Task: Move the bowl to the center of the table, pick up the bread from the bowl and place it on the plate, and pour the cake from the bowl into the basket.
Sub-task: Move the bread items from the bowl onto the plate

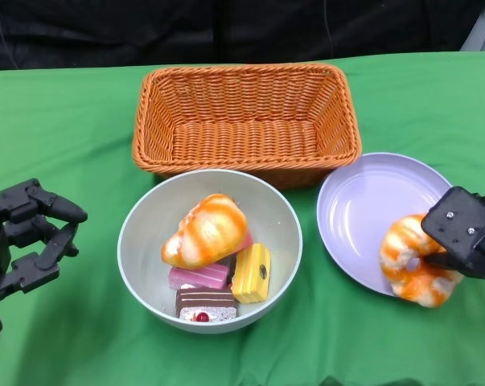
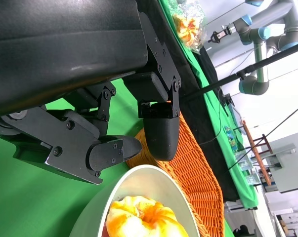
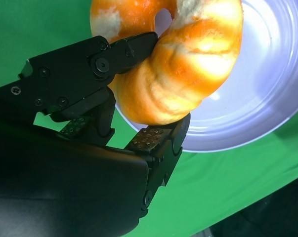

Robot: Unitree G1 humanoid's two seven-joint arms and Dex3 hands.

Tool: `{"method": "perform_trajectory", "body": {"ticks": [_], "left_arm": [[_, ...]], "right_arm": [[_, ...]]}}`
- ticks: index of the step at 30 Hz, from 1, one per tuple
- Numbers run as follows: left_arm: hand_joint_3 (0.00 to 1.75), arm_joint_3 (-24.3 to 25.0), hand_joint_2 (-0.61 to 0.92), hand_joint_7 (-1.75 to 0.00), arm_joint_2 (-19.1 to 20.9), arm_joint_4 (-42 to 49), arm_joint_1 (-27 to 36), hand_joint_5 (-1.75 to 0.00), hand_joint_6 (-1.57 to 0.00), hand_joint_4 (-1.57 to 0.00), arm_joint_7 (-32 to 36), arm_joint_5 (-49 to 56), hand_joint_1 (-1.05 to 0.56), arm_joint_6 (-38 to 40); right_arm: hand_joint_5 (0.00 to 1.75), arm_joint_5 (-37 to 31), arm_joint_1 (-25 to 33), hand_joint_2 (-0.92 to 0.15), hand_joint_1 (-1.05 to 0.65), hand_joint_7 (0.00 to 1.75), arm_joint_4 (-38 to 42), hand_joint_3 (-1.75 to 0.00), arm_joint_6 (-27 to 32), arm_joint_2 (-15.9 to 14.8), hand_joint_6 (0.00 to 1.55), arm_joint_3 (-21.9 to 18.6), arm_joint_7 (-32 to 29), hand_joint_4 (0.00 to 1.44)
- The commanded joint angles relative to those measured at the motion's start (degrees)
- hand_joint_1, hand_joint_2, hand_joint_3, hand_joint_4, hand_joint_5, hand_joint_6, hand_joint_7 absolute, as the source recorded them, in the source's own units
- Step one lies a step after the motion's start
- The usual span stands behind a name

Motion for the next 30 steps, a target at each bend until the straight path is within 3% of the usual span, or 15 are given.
{"method": "perform_trajectory", "body": {"ticks": [1,8,13,14,16,23,30], "left_arm": [[0.67,0.30,0.75,-1.14,1.22,0.10,-0.68,-1.43,-0.80,-0.79,-0.01,-0.30,-0.07,0.09],[0.68,0.27,0.75,-1.14,1.28,0.76,-0.98,-1.43,-0.79,-0.79,-0.18,-0.32,-0.04,-0.29],[0.66,0.24,0.75,-1.13,1.22,0.90,-1.02,-1.43,-0.80,-0.79,-0.18,-0.30,-0.05,-0.22],[0.66,0.17,0.76,-1.13,1.27,0.90,-1.00,-1.43,-0.80,-0.79,-0.07,-0.09,-0.05,-0.28],[0.65,0.01,0.76,-1.13,1.40,0.63,-0.89,-1.43,-0.79,-0.79,0.18,0.35,-0.06,0.06],[0.64,-0.18,0.77,-1.14,1.30,1.63,-1.36,-1.43,-0.79,-0.80,-0.07,0.29,-0.06,-0.86],[0.68,-0.54,0.76,-1.15,1.44,1.65,-1.52,-1.43,-0.81,-0.83,0.54,1.16,-0.04,-0.57]], "right_arm": [[0.25,-0.23,-0.17,-0.92,-0.33,0.00,-1.76,-0.08,1.23,-0.14,0.69,-0.13,0.59,0.81],[0.13,-1.68,-0.94,-0.92,-0.42,0.00,-6.16,-0.09,6.64,-1.13,0.55,1.39,4.20,0.76],[0.06,-5.06,-2.49,-0.92,-0.49,0.00,-8.40,-0.13,9.30,-4.39,0.46,5.01,9.13,0.67],[0.02,-5.93,-2.89,-0.92,-0.56,0.00,-8.89,-0.16,9.75,-5.28,0.41,5.91,10.44,0.56],[0.01,-7.48,-3.66,-0.92,-0.62,0.00,-10.24,-0.20,10.80,-6.98,0.37,7.40,13.18,0.49],[0.00,-9.43,-4.70,-0.92,-0.70,0.00,-14.49,-0.24,13.63,-9.19,0.31,8.59,18.87,0.43],[0.00,-10.47,-4.89,-0.92,-0.76,0.00,-17.46,-0.25,15.07,-9.74,0.22,8.61,21.05,0.29]]}}
